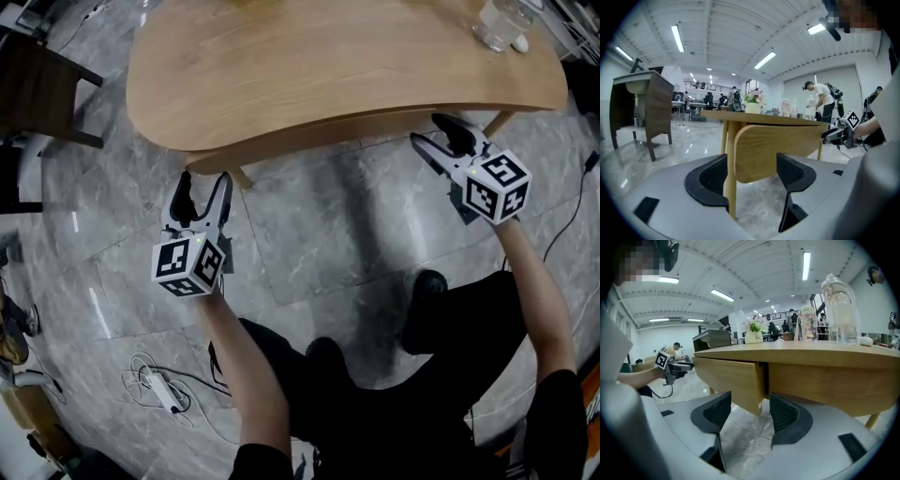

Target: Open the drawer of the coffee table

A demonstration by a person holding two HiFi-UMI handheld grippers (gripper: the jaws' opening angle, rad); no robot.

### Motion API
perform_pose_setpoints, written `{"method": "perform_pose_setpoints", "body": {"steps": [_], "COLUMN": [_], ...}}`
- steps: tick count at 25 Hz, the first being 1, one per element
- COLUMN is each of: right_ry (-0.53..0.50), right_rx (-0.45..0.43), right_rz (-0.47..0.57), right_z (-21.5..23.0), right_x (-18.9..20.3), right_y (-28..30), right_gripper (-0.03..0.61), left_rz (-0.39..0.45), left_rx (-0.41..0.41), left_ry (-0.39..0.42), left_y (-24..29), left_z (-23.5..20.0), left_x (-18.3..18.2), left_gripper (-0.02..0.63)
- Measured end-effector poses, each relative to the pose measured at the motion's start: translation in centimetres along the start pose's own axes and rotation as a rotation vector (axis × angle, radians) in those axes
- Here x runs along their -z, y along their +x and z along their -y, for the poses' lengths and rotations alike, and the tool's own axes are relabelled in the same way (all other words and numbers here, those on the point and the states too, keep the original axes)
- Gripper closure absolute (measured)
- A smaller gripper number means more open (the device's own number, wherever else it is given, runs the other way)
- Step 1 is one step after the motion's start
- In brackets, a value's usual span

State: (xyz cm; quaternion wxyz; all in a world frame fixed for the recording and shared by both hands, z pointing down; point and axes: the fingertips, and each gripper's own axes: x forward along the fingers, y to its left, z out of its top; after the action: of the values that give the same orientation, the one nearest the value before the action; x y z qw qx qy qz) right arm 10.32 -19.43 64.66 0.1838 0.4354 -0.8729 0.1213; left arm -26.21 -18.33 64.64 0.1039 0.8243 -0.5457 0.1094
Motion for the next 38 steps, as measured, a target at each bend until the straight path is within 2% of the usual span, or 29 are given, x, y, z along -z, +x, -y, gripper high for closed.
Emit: {"method": "perform_pose_setpoints", "body": {"steps": [5,9,16,19,23,31,35,38], "right_ry": [-0.008,-0.016,-0.040,-0.054,-0.051,-0.056,-0.075,-0.068], "right_rx": [0.001,-0.007,-0.011,-0.010,-0.011,-0.010,-0.011,-0.011], "right_rz": [0.006,0.019,0.042,0.042,0.039,0.003,-0.024,-0.039], "right_z": [0.1,-0.5,-1.1,-1.3,-1.3,-1.3,-1.2,-1.1], "right_x": [-0.1,-0.7,-1.5,-1.5,-1.5,-1.4,-1.1,-0.8], "right_y": [0.5,0.9,1.0,1.0,1.0,0.8,0.4,-0.3], "right_gripper": [0.351,0.351,0.351,0.351,0.351,0.351,0.351,0.366], "left_rz": [0.087,0.055,0.050,0.041,0.045,0.031,0.011,-0.021], "left_rx": [0.032,0.051,0.074,0.059,0.043,0.121,0.133,0.149], "left_ry": [-0.015,0.027,0.031,0.059,0.054,0.062,0.059,0.095], "left_y": [0.3,0.9,0.9,1.1,1.1,0.3,-0.2,-0.9], "left_z": [0.3,0.8,1.3,1.4,1.4,1.9,2.2,2.3], "left_x": [-1.7,-1.1,-1.0,-0.9,-0.9,-0.6,-0.4,-0.1], "left_gripper": [0.255,0.255,0.253,0.253,0.253,0.253,0.255,0.266]}}
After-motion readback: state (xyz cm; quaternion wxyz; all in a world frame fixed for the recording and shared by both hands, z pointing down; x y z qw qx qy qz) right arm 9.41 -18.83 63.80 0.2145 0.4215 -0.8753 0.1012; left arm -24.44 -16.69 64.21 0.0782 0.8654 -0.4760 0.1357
